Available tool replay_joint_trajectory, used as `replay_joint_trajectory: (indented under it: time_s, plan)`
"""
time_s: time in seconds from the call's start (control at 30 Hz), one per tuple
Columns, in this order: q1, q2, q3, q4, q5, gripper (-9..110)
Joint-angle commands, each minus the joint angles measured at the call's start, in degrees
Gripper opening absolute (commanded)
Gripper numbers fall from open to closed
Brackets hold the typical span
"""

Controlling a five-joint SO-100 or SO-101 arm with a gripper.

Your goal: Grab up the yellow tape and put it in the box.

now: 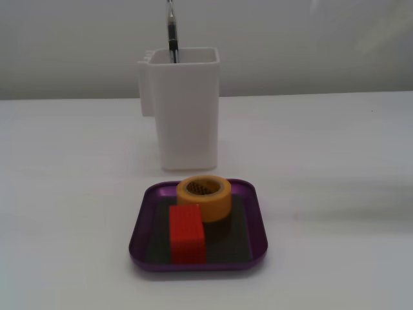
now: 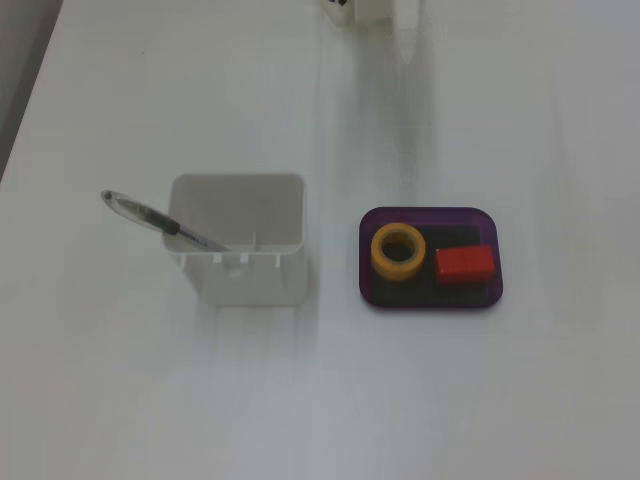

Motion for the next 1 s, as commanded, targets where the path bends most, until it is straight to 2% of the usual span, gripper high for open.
replay_joint_trajectory:
  time_s: [0.0, 0.2, 0.33, 0.87, 0.97]
  plan:
    - [-0.2, 9.8, 15.3, -7.4, -0.4, 16]
    - [-0.3, 23.7, 37.9, -18.4, -0.4, 16]
    - [-0.3, 31.2, 45.3, -19.2, -0.3, 16]
    - [-0.4, 49.7, 57.0, -10.2, 0.3, 15]
    - [-0.4, 49.7, 57.0, -10.2, 0.4, 9]
